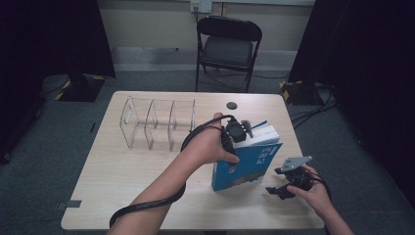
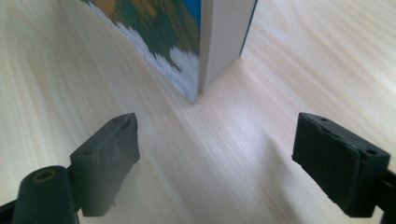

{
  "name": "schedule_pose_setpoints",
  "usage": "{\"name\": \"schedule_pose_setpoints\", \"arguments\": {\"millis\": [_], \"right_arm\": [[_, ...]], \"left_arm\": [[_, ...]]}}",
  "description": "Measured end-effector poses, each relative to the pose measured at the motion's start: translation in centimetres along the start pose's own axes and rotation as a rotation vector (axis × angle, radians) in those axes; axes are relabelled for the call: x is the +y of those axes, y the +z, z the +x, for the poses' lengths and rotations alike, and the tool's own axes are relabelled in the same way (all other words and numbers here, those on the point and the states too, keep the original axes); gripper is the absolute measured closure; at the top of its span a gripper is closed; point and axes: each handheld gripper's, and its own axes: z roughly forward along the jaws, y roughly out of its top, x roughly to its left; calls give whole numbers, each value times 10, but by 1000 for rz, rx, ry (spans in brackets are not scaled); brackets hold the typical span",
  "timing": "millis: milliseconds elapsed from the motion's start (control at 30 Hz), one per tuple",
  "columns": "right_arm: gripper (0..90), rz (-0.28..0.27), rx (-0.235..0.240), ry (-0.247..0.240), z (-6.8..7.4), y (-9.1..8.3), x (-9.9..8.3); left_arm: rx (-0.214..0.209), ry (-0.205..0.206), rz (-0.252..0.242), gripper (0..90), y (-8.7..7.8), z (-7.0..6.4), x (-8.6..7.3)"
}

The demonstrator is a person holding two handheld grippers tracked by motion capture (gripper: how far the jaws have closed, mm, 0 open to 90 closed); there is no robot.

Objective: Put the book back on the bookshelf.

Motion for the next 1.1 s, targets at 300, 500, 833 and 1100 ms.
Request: {"name": "schedule_pose_setpoints", "arguments": {"millis": [300, 500, 833, 1100], "right_arm": [[134, -14, -32, 17, 6, 9, -12], [132, -54, -40, 29, 6, 10, -17], [131, -100, -49, 40, 8, 10, -22], [131, -119, -47, 43, 8, 10, -24]], "left_arm": [[8, 24, 53, 598, 1, -5, 3], [19, -9, 29, 613, 0, -8, 0], [19, -48, 30, 616, -7, -3, -2], [23, -102, 7, 618, -22, 4, -8]]}}
